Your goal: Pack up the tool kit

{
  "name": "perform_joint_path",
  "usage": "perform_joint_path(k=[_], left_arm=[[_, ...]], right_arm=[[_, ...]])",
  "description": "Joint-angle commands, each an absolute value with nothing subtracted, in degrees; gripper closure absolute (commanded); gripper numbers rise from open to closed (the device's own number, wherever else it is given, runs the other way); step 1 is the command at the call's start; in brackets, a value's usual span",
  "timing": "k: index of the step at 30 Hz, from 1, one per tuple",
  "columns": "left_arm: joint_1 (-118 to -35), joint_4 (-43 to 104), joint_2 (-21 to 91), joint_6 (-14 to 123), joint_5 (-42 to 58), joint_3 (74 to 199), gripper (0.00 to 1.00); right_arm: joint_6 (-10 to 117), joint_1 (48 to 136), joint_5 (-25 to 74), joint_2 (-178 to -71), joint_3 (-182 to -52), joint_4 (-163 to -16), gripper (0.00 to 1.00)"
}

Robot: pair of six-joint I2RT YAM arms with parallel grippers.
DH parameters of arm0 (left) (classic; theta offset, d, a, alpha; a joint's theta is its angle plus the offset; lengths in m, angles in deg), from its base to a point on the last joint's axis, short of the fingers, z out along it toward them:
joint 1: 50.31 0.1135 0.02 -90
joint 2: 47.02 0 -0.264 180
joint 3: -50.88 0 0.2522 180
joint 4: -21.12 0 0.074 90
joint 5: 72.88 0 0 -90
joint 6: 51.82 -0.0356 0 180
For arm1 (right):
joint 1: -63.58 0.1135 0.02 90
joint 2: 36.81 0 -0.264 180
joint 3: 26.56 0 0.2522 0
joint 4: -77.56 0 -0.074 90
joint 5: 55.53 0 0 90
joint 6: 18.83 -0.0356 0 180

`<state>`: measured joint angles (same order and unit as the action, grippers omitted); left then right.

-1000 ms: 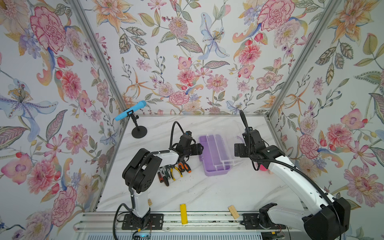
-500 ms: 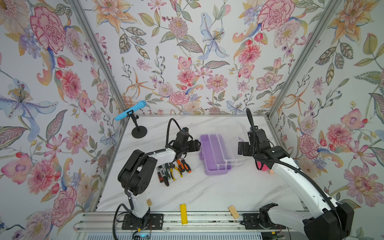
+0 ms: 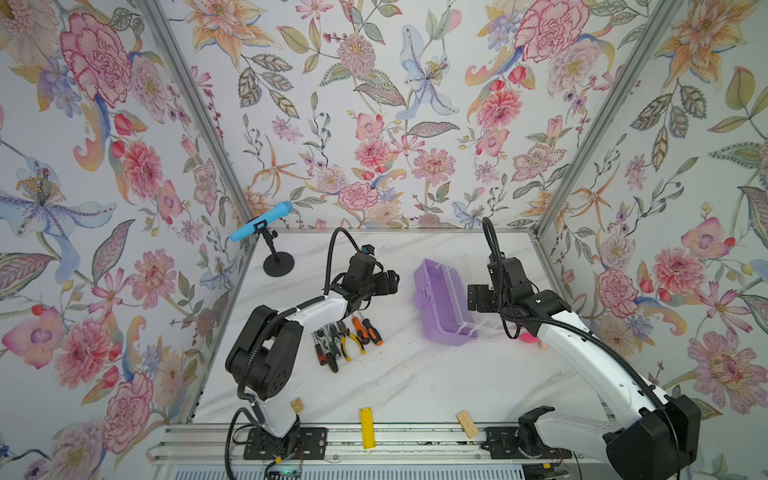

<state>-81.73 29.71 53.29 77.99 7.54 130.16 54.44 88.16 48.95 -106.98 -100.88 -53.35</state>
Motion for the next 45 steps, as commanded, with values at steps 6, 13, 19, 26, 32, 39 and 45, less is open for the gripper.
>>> perform_joint_path(k=[6, 13, 19, 26, 32, 39, 45], left_arm=[[-88.0, 34.8, 58.5, 73.5, 9.5, 142.5, 0.10], [-89.7, 31.1, 63.3, 75.7, 5.2, 142.8, 0.11], [-89.1, 30.2, 66.0, 75.9, 4.2, 140.3, 0.11], [-87.6, 33.1, 67.9, 75.1, 5.3, 139.7, 0.12], [-86.1, 33.9, 68.3, 74.7, 5.8, 138.7, 0.15], [-84.3, 34.9, 68.4, 73.6, 6.3, 138.1, 0.18], [-83.4, 35.0, 69.8, 73.3, 5.7, 137.8, 0.21]], right_arm=[[53.5, 88.2, 47.2, -107.1, -99.5, -56.1, 0.06], [53.9, 87.6, 46.3, -107.6, -99.1, -57.1, 0.07], [53.7, 86.2, 44.8, -108.3, -98.4, -57.7, 0.07], [53.4, 85.4, 44.4, -109.6, -98.4, -57.8, 0.07], [53.1, 84.4, 43.0, -110.1, -98.3, -58.6, 0.07], [52.8, 84.5, 41.6, -110.5, -98.4, -59.3, 0.07], [52.0, 84.4, 38.6, -111.1, -97.6, -61.0, 0.08]])
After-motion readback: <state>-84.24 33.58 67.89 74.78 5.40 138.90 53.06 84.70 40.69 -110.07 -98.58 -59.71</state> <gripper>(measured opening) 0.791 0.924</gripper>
